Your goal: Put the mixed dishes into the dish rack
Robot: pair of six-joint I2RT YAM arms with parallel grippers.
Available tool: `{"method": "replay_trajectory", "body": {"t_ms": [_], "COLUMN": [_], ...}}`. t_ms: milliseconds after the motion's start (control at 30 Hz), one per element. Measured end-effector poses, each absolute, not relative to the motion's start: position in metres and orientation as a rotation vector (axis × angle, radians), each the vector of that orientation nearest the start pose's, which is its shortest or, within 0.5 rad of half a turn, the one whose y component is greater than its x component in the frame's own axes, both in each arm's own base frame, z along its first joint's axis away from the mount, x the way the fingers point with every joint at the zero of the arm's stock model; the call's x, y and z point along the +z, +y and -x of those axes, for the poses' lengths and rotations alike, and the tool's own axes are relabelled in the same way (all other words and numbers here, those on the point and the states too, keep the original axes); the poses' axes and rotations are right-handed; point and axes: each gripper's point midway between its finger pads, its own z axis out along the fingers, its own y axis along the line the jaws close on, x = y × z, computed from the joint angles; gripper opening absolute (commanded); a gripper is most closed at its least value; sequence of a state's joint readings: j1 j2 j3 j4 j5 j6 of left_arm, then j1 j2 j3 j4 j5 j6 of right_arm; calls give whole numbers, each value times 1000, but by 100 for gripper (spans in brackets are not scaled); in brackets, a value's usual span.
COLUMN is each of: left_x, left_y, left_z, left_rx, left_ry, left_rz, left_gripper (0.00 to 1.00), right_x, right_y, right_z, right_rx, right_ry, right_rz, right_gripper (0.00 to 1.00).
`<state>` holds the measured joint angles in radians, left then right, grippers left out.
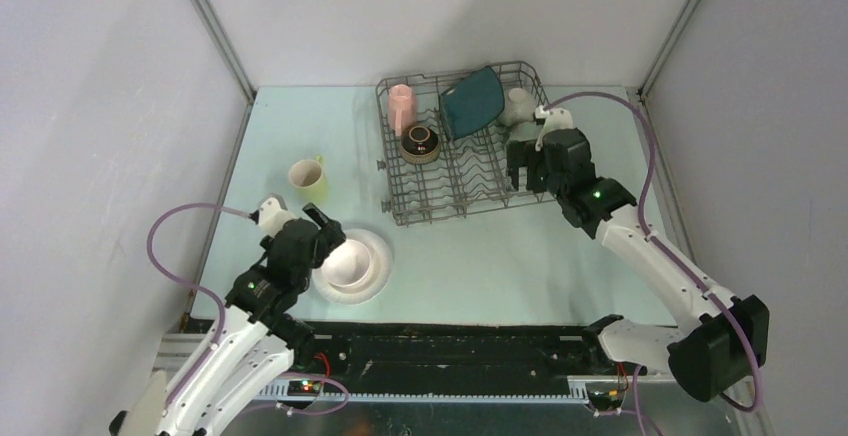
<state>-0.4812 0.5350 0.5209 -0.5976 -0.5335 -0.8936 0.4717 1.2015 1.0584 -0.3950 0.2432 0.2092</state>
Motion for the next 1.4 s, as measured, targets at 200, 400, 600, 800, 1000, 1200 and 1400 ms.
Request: {"method": "replay_trajectory", "body": {"t_ms": [200,400,600,800,1000,1200,1400], "left_x": [108,92,81,67,67,55,46], "left_y": [-40,-39,-43,-47,-50,-51,-54], "left_z": [-204,-188,-184,-182,-184,-182,-179], "left_rx": [-112,-83,-66,-51,-65,-74,-94], "left_ry": [2135,2227,2285,2339,2336,2348,2360], "left_rz": [750,790,799,798,801,811,825], "left_gripper": [76,70,56,42,41,37,1], "right_x": [199,210,205,198,198,198,198], "right_y": [146,151,153,153,153,154,155], "right_z": [-315,-303,-303,-300,-300,-301,-300], "right_rx": [278,360,379,379,382,385,393], "right_ry": [2142,2094,2091,2108,2107,2104,2102], "right_rz": [147,159,156,159,160,160,162], "right_gripper": [100,100,99,99,99,99,99]}}
